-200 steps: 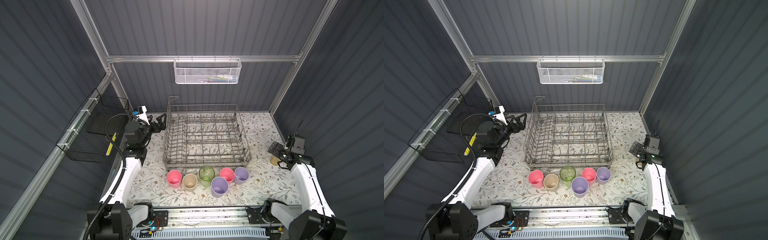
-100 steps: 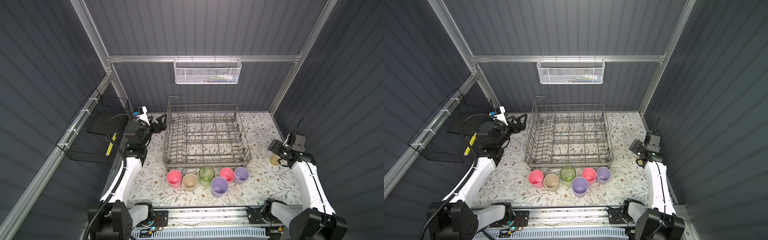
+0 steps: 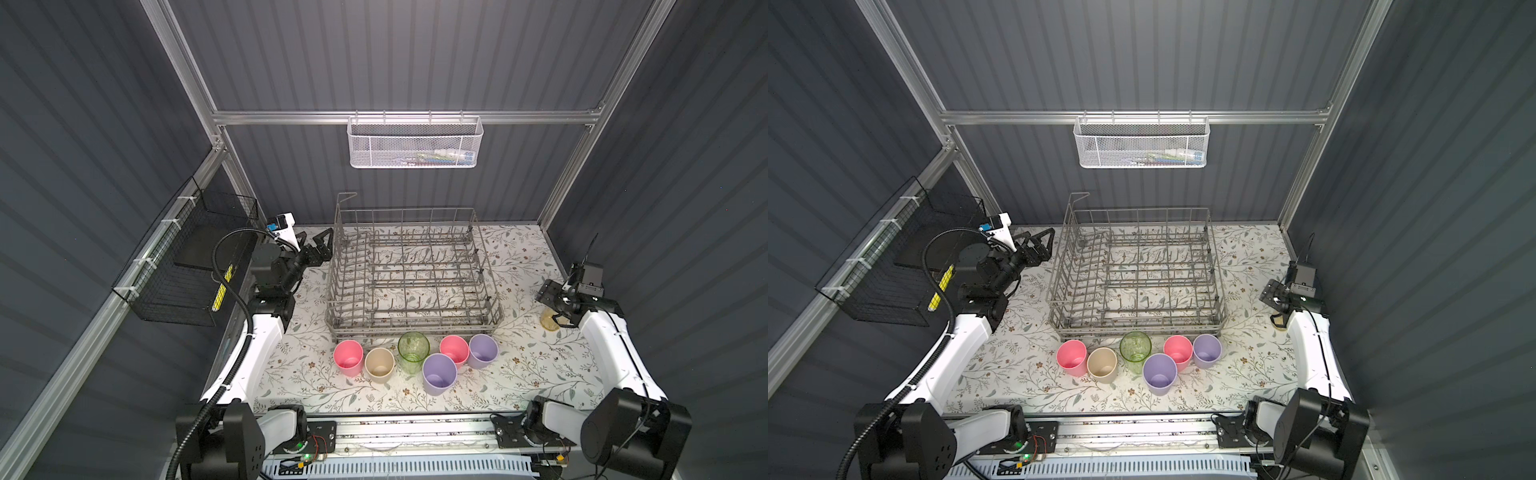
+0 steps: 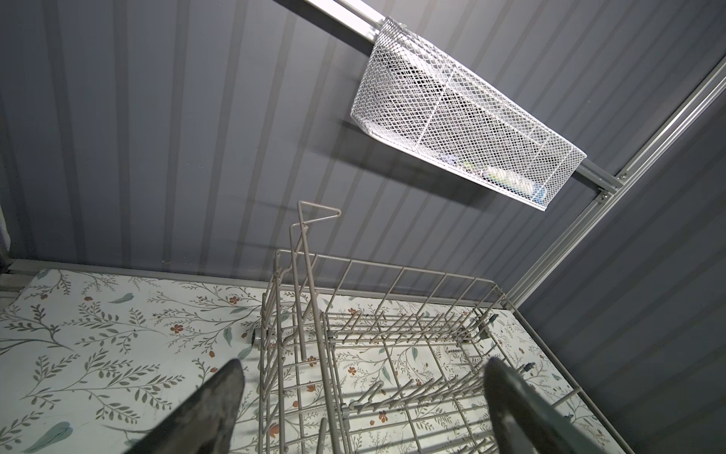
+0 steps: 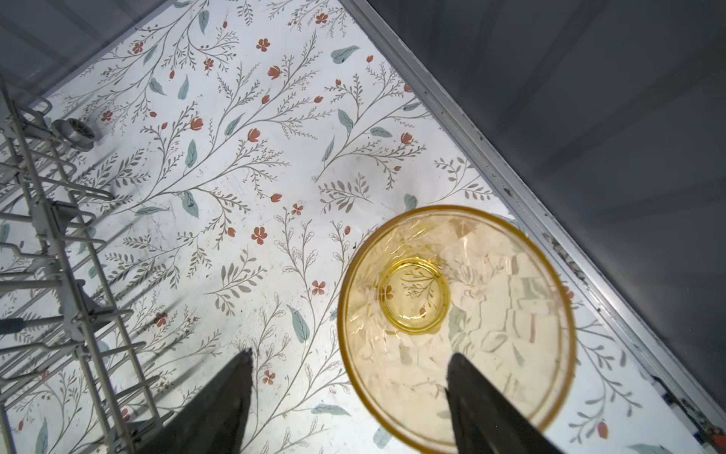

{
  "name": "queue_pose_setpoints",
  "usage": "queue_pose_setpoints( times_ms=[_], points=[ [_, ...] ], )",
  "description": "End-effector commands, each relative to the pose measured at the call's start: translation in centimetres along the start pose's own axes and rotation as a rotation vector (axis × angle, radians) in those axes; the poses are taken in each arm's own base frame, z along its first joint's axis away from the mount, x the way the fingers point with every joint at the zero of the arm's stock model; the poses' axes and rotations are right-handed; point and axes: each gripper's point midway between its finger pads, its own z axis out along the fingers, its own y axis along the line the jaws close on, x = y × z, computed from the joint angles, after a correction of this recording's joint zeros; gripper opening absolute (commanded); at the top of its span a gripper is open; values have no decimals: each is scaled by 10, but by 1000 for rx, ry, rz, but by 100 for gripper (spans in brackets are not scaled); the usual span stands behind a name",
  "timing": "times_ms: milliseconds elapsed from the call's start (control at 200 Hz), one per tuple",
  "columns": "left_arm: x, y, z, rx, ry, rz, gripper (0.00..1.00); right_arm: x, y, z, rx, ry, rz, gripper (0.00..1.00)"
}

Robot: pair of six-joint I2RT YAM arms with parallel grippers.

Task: Load cups into a dish rack
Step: Pick up the cup from the middle-right of the table.

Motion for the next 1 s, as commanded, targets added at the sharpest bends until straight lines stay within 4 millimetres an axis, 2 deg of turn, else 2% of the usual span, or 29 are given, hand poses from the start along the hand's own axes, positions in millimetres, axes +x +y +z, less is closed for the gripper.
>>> queue_pose_setpoints(
  times_ms=[0, 445, 535, 996],
  points=[
    [0, -7, 1, 33, -7, -6, 95, -6, -2, 2, 21, -20, -9, 74],
    [-1, -6, -3, 22, -19, 6, 95, 4, -2, 13, 17, 25, -5, 54],
    [-1, -6, -3, 20, -21, 6, 95, 6, -2, 14, 17, 32, -4, 44],
    [-2, -6, -6, 12, -31, 7, 95, 13, 0, 20, 6, 65, -5, 17]
  ],
)
